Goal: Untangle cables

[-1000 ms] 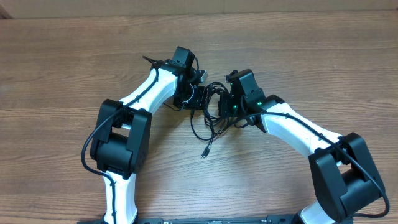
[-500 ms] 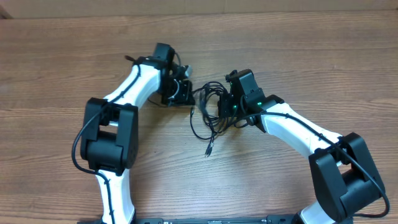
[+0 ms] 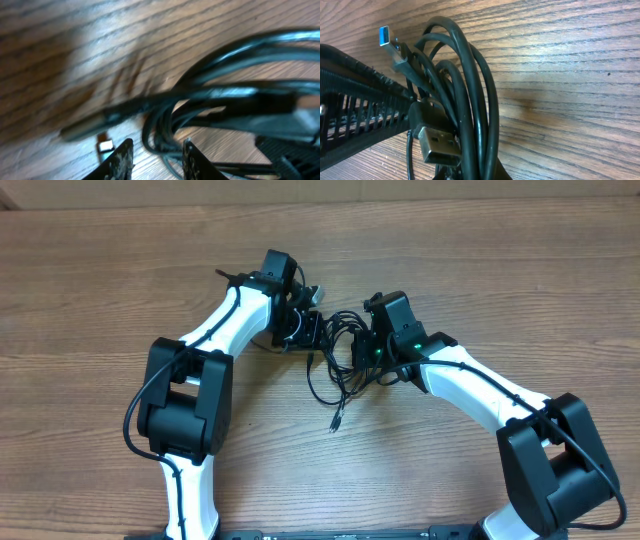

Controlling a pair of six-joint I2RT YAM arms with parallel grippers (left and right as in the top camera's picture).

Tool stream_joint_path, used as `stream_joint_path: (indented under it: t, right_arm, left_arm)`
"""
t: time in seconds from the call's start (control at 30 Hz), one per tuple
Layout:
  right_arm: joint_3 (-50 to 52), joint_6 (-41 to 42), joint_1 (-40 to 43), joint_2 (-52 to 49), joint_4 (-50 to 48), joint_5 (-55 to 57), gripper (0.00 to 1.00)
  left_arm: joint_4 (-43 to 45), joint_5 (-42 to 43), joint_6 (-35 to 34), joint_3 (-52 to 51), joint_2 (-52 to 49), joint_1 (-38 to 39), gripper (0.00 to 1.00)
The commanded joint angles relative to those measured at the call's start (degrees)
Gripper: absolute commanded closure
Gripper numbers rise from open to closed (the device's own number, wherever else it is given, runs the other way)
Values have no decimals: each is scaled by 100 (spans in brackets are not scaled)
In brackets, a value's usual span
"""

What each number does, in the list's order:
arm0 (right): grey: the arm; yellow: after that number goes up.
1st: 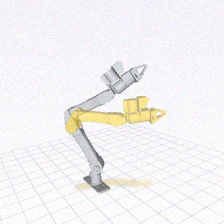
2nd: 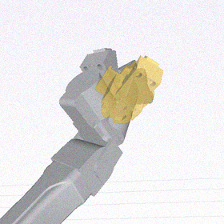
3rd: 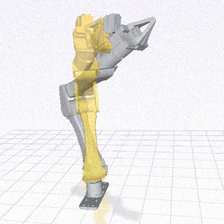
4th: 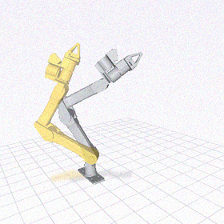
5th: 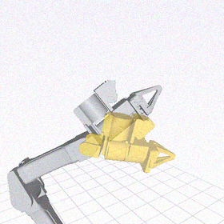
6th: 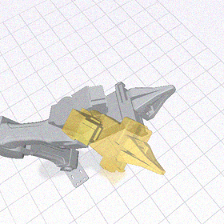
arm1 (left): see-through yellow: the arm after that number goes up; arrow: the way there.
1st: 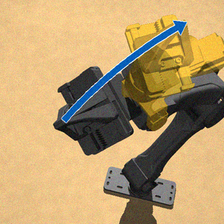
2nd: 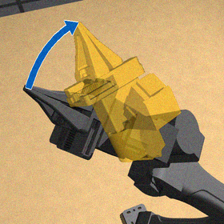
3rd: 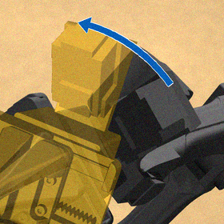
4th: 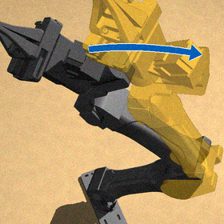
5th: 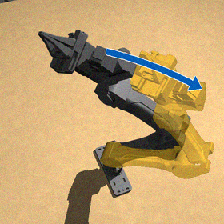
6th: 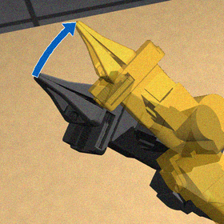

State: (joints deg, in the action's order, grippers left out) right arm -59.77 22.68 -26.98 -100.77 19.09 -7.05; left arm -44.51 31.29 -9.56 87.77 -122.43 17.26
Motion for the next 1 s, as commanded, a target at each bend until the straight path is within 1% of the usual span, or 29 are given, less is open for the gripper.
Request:
stream_joint_path:
  t: [0.0, 0.07, 0.2, 0.23, 0.3, 0.43, 0.5, 0.63, 0.8, 0.97]
  right_arm:
    - [15, -22, 31, 74, -35, 98, 96]
    - [15, -24, 31, 74, -33, 98, 96]
    - [15, -24, 31, 74, -33, 98, 96]
    - [15, -24, 31, 74, -33, 98, 96]
    - [15, -24, 31, 74, -33, 98, 96]
    - [15, -24, 31, 74, -31, 98, 96]
    - [15, -24, 31, 74, -31, 98, 96]
    - [15, -24, 31, 74, -31, 98, 96]
    - [15, -24, 31, 74, -28, 98, 96]
    - [15, -24, 31, 74, -28, 101, 96]
  left_arm:
    - [214, 13, -286, -101, -9, 52, 67]
    - [374, -103, -476, -188, -9, 68, 67]
    - [450, -192, -507, -219, -9, 81, 68]
    - [450, -212, -507, -223, -9, 81, 71]
    - [439, -503, -553, -223, -9, 81, 73]
    - [431, -780, -590, -227, -9, 83, 76]
    - [424, -1189, -592, -229, -9, 81, 77]
    - [363, -1853, -686, -229, -9, 79, 76]
    - [240, -2439, -743, -227, -9, 59, 74]
    - [26, -2553, -748, -175, -9, -105, 72]
